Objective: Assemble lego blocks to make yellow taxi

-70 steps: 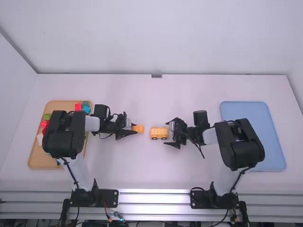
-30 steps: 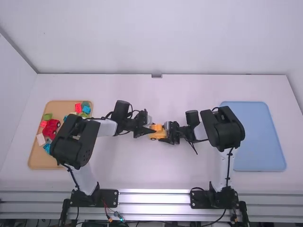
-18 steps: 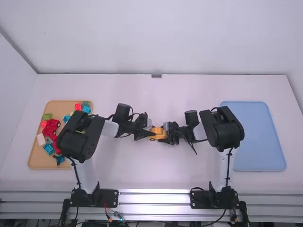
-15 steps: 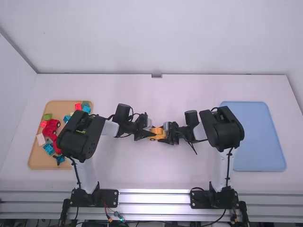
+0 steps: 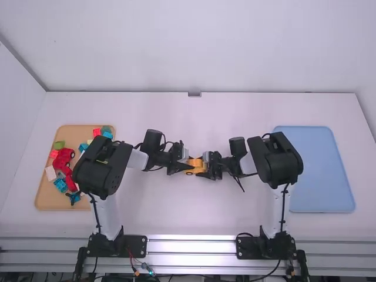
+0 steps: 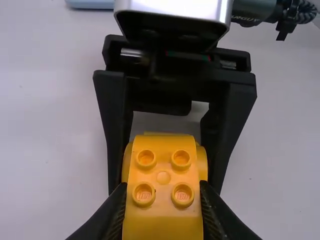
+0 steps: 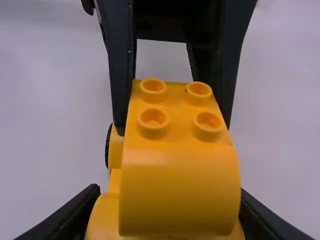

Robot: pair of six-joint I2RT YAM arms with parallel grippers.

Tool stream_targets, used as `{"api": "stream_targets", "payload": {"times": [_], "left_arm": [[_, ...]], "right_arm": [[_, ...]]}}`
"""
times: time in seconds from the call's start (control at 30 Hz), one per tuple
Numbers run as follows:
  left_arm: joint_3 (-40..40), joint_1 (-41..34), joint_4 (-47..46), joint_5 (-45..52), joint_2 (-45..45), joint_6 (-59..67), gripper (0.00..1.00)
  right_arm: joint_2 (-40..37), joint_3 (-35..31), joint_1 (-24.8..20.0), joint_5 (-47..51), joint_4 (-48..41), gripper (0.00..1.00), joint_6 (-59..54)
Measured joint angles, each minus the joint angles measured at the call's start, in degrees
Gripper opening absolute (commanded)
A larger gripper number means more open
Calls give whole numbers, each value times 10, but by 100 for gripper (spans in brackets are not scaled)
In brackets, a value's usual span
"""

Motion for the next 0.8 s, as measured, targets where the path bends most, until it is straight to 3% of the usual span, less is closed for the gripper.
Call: {"api": "stream_targets", "payload": {"times": [0.8], "left_arm": [[10,-24,-36,-50,-13,22,2]], "right_arm": [[0,0,-8,-6,-4,53,-1]]}}
